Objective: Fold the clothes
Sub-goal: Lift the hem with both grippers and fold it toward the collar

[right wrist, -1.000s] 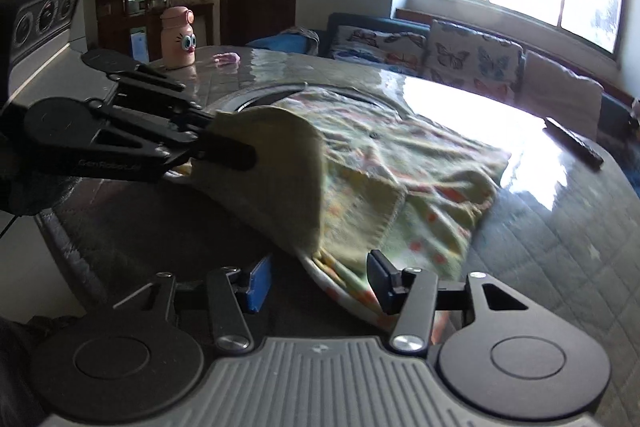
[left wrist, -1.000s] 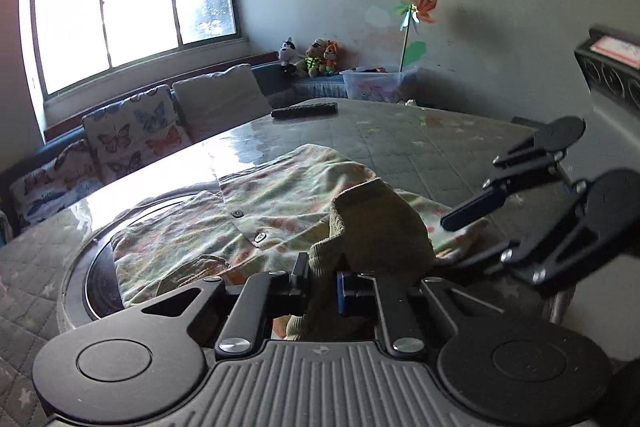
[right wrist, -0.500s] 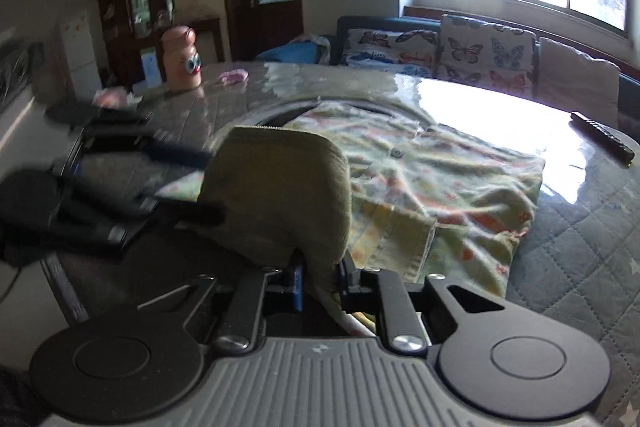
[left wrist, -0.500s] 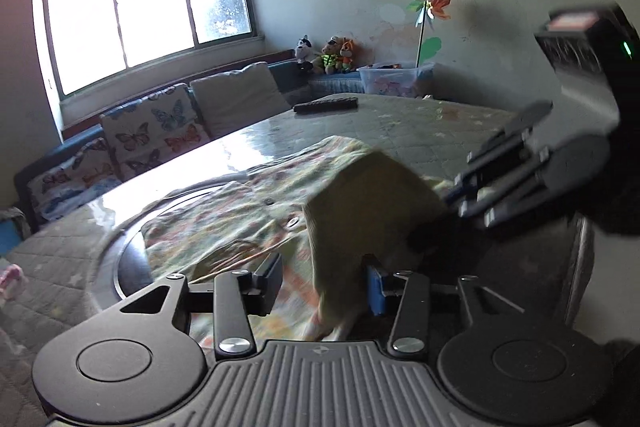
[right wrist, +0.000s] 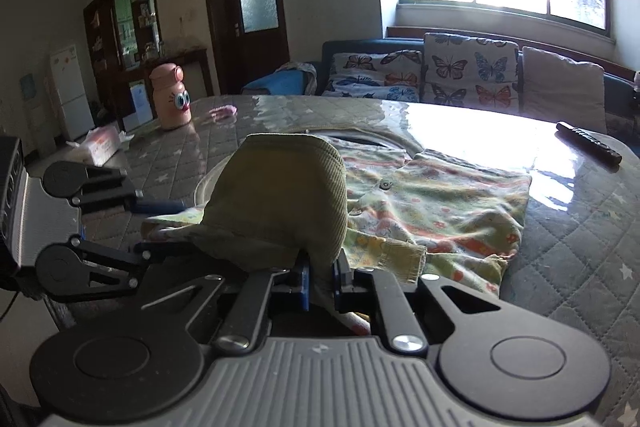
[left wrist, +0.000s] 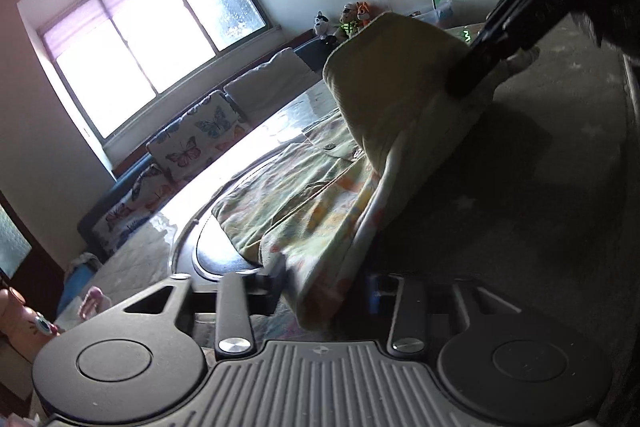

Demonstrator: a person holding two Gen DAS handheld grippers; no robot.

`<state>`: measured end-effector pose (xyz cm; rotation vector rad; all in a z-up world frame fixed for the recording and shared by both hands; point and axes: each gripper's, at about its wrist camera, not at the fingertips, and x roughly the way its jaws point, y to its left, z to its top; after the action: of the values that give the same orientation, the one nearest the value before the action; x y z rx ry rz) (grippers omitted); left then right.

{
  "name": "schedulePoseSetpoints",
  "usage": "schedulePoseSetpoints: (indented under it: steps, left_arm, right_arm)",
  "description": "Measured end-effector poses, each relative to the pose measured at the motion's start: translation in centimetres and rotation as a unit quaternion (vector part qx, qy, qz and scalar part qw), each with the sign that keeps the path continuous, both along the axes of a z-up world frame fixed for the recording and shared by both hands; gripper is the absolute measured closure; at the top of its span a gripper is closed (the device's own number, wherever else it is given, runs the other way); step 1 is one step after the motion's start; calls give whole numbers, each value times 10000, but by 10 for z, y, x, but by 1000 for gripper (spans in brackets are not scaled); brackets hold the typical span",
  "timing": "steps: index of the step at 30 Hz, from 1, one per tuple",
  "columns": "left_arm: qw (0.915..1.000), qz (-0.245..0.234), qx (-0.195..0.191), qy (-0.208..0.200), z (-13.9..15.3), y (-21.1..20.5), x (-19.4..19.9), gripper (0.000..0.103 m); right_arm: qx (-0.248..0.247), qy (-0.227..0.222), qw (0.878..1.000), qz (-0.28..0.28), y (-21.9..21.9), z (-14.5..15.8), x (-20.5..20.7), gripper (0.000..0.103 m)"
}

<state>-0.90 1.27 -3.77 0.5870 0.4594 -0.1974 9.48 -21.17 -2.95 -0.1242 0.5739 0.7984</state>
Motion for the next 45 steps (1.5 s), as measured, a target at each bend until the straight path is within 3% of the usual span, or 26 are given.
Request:
schedulePoseSetpoints:
  steps: [1, 4, 9, 15, 19, 25, 32, 38, 45]
  left_arm:
    - [10000, 1, -38, -11, 1, 1, -1, 86]
    - [9996, -28, -286, -56, 8, 5, -7, 94]
    - [9986, -173, -464, -159, 32, 2, -34, 94]
    - [9960, -418, -791, 88, 64, -2, -92, 94]
    - [9938, -306, -1048, 202, 71, 1, -90, 94]
    - [9887, -42, -1465, 301, 79, 17, -42, 94]
    - [9813, 374, -1789, 603, 76, 44, 39, 94]
    - [9738, 946, -1832, 955, 45, 60, 89, 97]
    - [9639, 1179, -2114, 1110, 32, 70, 87, 94]
  right_arm:
    - [31, -13, 10000, -17, -1, 1, -1, 94]
    - [75, -117, 9999, -39, -3, 4, -5, 95]
    - [196, -228, 9995, 85, -16, 22, -25, 95]
    - [224, -399, 9979, 466, -38, 54, -72, 95]
    - [126, -416, 9976, 541, -36, 63, -71, 96]
    - [162, -293, 9990, 293, -21, 68, -30, 96]
    - [-154, -145, 9997, 93, 8, 64, 42, 96]
    - [-292, 186, 9992, -193, 42, 25, 99, 95]
    - [-564, 309, 9972, -381, 52, -15, 117, 87]
